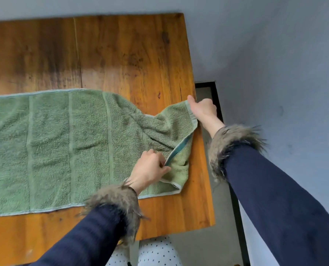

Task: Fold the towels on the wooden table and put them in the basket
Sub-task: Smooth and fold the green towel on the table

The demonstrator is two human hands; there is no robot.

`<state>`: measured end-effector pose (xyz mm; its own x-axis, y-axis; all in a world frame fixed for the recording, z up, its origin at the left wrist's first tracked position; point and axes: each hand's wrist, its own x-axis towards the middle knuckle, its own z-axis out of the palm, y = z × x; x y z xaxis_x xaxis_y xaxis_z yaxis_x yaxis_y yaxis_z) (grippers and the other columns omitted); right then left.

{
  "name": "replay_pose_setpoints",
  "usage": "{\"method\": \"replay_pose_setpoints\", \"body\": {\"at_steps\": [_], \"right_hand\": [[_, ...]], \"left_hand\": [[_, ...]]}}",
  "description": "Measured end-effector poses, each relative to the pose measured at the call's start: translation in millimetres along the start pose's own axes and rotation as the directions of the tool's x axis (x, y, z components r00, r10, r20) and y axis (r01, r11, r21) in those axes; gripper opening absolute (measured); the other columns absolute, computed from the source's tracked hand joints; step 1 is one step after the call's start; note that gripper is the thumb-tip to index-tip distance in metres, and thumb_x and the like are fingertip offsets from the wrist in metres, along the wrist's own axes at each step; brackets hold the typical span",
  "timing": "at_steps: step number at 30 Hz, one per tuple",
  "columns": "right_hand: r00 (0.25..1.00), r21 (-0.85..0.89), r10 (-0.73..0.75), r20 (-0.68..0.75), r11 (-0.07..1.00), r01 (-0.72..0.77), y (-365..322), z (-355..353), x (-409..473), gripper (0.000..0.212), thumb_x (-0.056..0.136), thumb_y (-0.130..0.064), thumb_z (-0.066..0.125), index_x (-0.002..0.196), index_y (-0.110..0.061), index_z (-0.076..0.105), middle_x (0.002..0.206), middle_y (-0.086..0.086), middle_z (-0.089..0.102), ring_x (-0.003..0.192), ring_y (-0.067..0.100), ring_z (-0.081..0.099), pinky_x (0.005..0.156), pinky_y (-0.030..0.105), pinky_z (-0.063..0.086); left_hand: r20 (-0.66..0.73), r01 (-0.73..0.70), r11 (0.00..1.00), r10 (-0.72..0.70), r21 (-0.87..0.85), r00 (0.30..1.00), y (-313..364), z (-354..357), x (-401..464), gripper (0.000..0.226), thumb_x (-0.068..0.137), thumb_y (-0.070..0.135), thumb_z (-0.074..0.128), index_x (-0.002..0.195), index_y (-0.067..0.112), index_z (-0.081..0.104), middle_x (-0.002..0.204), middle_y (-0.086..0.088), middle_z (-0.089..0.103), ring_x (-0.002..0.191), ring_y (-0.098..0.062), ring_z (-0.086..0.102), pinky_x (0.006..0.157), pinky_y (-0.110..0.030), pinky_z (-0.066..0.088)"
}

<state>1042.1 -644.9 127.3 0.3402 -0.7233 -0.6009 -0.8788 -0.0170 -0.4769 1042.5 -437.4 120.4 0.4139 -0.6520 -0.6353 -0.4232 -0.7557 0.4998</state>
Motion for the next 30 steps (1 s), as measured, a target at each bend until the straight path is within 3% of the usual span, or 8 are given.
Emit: {"method": "replay_pose_setpoints", "body": {"at_steps": [3, 9, 11, 13, 15, 22, 26, 30], "right_hand": [[0.994, 0.112, 0.107, 0.035, 0.988, -0.11, -7.9, 3.0, 8.4, 0.053, 0.091, -0.041, 0.054, 0.125, 0.0, 0.05, 0.124, 0.009, 0.057, 0.112, 0.026, 0.056, 0.094, 0.035, 0.048], [0.996, 0.402, 0.056, 0.068, 0.912, -0.079, -16.6, -11.2, 9.6, 0.025, 0.084, -0.006, 0.06, 0.108, 0.0, 0.066, 0.107, 0.011, 0.068, 0.1, 0.021, 0.064, 0.09, 0.034, 0.052], [0.995, 0.461, -0.082, 0.057, 0.886, 0.046, -21.2, -26.7, 3.0, 0.023, 0.086, -0.006, 0.058, 0.106, -0.005, 0.067, 0.106, 0.008, 0.068, 0.1, 0.019, 0.063, 0.092, 0.034, 0.05], [0.984, 0.524, -0.173, 0.032, 0.841, 0.131, -20.0, -43.3, 1.9, 0.019, 0.087, -0.006, 0.055, 0.102, -0.01, 0.067, 0.109, 0.009, 0.067, 0.105, 0.022, 0.062, 0.097, 0.039, 0.048], [0.985, 0.558, -0.171, -0.007, 0.817, 0.146, -12.9, -56.9, 5.0, 0.017, 0.089, -0.007, 0.053, 0.095, -0.015, 0.066, 0.109, 0.01, 0.067, 0.106, 0.024, 0.062, 0.096, 0.04, 0.049], [0.988, 0.5, 0.155, 0.026, 0.853, -0.147, 35.0, -49.2, 31.1, 0.028, 0.076, 0.001, 0.051, 0.098, 0.005, 0.067, 0.111, 0.023, 0.064, 0.083, 0.02, 0.059, 0.09, 0.055, 0.049], [0.987, 0.457, 0.158, 0.003, 0.878, -0.142, 25.1, -38.5, 25.6, 0.026, 0.077, -0.003, 0.051, 0.097, 0.001, 0.068, 0.1, 0.011, 0.067, 0.085, 0.02, 0.058, 0.075, 0.036, 0.05], [1.0, 0.375, 0.016, -0.021, 0.927, -0.007, -8.5, -35.6, -2.2, 0.016, 0.081, -0.006, 0.053, 0.082, -0.008, 0.07, 0.085, 0.0, 0.065, 0.086, 0.017, 0.059, 0.076, 0.031, 0.047]], "left_hand": [[-0.073, -0.104, 0.993, 0.107, 0.05, 0.992, 3.1, -3.5, -4.8, 0.022, 0.089, 0.032, 0.056, 0.098, 0.014, 0.063, 0.114, -0.004, 0.046, 0.109, -0.02, 0.039, 0.094, -0.034, 0.039], [0.073, -0.069, 0.971, 0.088, -0.23, 0.993, 11.7, -17.7, -15.3, 0.017, 0.083, 0.023, 0.054, 0.085, 0.006, 0.056, 0.145, 0.005, 0.038, 0.123, -0.017, 0.044, 0.097, -0.032, 0.037], [0.113, -0.081, 0.934, 0.127, -0.349, 0.985, 20.1, -21.1, -19.5, 0.017, 0.082, 0.021, 0.053, 0.086, 0.004, 0.055, 0.139, 0.007, 0.047, 0.12, -0.018, 0.049, 0.101, -0.037, 0.037], [0.124, -0.108, 0.89, 0.181, -0.444, 0.976, 29.7, -22.1, -22.2, 0.017, 0.077, 0.028, 0.049, 0.08, 0.011, 0.05, 0.105, 0.003, 0.063, 0.094, -0.019, 0.057, 0.089, -0.038, 0.043], [0.128, -0.128, 0.858, 0.219, -0.497, 0.967, 41.5, -19.6, -22.0, 0.012, 0.08, 0.029, 0.046, 0.074, 0.02, 0.042, 0.074, 0.004, 0.05, 0.069, -0.016, 0.045, 0.071, -0.033, 0.039], [0.178, -0.188, 0.922, 0.259, -0.338, 0.949, 56.4, -2.8, -12.6, 0.01, 0.098, 0.028, 0.041, 0.095, 0.018, 0.042, 0.067, 0.007, 0.048, 0.054, -0.008, 0.04, 0.05, -0.021, 0.032], [0.117, -0.108, 0.905, 0.17, -0.412, 0.978, 33.3, -12.5, -17.3, 0.01, 0.096, 0.029, 0.047, 0.095, 0.019, 0.049, 0.069, 0.003, 0.056, 0.049, -0.008, 0.034, 0.044, -0.016, 0.027], [-0.008, -0.034, 0.84, 0.035, -0.541, 0.999, 3.9, -38.2, -32.4, 0.008, 0.092, 0.029, 0.055, 0.084, 0.025, 0.055, 0.077, 0.0, 0.07, 0.063, -0.015, 0.059, 0.058, -0.028, 0.045]]}}
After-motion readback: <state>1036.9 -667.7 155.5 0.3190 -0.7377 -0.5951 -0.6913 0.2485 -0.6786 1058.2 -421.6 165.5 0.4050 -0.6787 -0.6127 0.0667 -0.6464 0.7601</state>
